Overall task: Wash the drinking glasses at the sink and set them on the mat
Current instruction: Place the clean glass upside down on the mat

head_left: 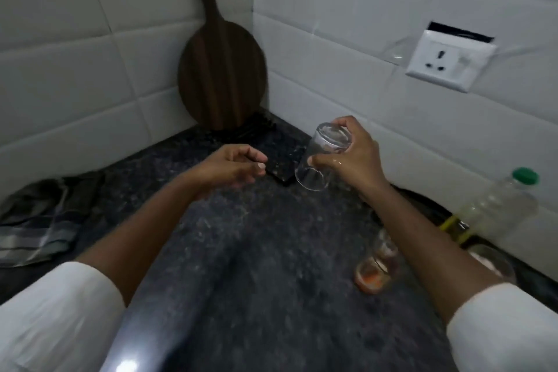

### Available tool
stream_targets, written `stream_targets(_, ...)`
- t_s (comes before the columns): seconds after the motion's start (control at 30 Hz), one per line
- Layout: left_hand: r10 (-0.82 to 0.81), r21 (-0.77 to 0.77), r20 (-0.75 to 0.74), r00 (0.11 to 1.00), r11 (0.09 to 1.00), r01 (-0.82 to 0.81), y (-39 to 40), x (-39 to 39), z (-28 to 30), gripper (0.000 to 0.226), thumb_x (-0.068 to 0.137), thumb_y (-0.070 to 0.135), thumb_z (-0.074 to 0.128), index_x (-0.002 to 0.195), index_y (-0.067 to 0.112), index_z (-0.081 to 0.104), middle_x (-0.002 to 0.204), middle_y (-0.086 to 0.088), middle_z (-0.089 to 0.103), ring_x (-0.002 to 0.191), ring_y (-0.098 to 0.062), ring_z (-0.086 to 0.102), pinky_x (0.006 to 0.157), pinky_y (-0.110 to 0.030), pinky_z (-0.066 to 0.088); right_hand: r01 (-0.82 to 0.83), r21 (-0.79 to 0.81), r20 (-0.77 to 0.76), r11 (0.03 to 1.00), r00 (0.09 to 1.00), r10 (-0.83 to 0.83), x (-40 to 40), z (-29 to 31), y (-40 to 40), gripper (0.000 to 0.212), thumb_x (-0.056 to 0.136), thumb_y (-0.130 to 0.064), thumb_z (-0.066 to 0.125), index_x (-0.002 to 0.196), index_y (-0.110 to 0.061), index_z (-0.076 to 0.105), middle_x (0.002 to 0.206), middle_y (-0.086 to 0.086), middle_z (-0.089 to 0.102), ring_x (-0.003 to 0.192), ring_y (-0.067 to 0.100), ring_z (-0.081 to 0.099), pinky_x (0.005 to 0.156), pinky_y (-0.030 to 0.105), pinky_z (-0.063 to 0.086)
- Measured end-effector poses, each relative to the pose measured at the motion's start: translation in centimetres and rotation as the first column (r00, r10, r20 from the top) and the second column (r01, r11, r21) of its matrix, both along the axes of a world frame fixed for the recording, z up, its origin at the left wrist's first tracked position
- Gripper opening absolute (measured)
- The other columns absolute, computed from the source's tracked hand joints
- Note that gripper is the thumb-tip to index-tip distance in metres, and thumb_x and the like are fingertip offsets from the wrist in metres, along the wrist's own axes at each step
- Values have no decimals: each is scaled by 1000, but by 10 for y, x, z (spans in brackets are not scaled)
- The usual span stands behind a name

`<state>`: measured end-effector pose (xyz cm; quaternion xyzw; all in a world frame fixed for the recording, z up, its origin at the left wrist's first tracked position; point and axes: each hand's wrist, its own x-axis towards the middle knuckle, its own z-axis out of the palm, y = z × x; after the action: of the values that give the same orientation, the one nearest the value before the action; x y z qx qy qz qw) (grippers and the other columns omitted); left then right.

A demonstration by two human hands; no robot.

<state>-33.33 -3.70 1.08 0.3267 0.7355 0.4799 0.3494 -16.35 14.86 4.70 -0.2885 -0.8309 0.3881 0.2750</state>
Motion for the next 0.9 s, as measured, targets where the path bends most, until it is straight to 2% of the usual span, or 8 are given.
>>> stream_targets(0.13,80,-24,24,996,997,-80,4,-62,-20,13,93,21,65,106,24,65,98,2,76,83,-14,66,71,-31,47,-54,89,43,995,998,50,-93,-24,12,67,47,-29,92,99,-28,50,102,-1,67,90,19,62,69,25,47)
stream_targets(0.2,98,-30,36,995,995,-97,9,-81,-30,12,94,20,64,105,24,65,99,0,76,84,-15,66,69,-30,45,-81,120,67,990,995,73,-130,-36,16,67,49,-29,92,99,-28,48,102,0,66,88,20,61,68,25,46)
stream_targets(0.37,105,-48,74,992,994,-101,24,-108,-45,13,91,21,67,103,26,66,100,-2,76,86,-18,68,68,-31,45,-115,165,80,979,991,103,-189,-67,25,67,50,-26,90,104,-16,50,95,2,65,84,22,62,65,30,50)
stream_targets(0.53,86,-89,82,993,993,-79,30,-119,-51,14,90,23,68,103,27,65,101,-1,76,89,-18,68,70,-31,46,-133,188,110,973,987,114,-217,-93,31,68,50,-24,90,104,-14,50,92,0,63,81,21,61,65,30,49)
stream_targets(0.67,86,-100,95,992,992,-77,32,-123,-53,13,91,22,67,104,26,65,103,-2,75,88,-17,67,74,-33,46,-144,179,163,973,980,115,-224,-109,38,69,50,-24,89,105,-15,49,97,4,66,83,21,61,67,30,49)
stream_targets(0.8,92,-117,83,992,990,-82,34,-122,-52,13,91,24,67,103,28,65,103,0,75,87,-15,67,77,-33,47,-170,114,214,979,966,143,-227,-113,45,77,56,-24,90,118,-12,46,111,9,64,96,23,60,74,25,43)
stream_targets(0.9,94,-111,70,993,990,-86,41,-116,-48,15,91,25,67,105,27,65,102,1,76,86,-13,67,74,-31,48,-203,52,260,978,948,183,-221,-108,46,87,58,-30,90,129,-12,42,123,12,59,111,27,55,84,29,44)
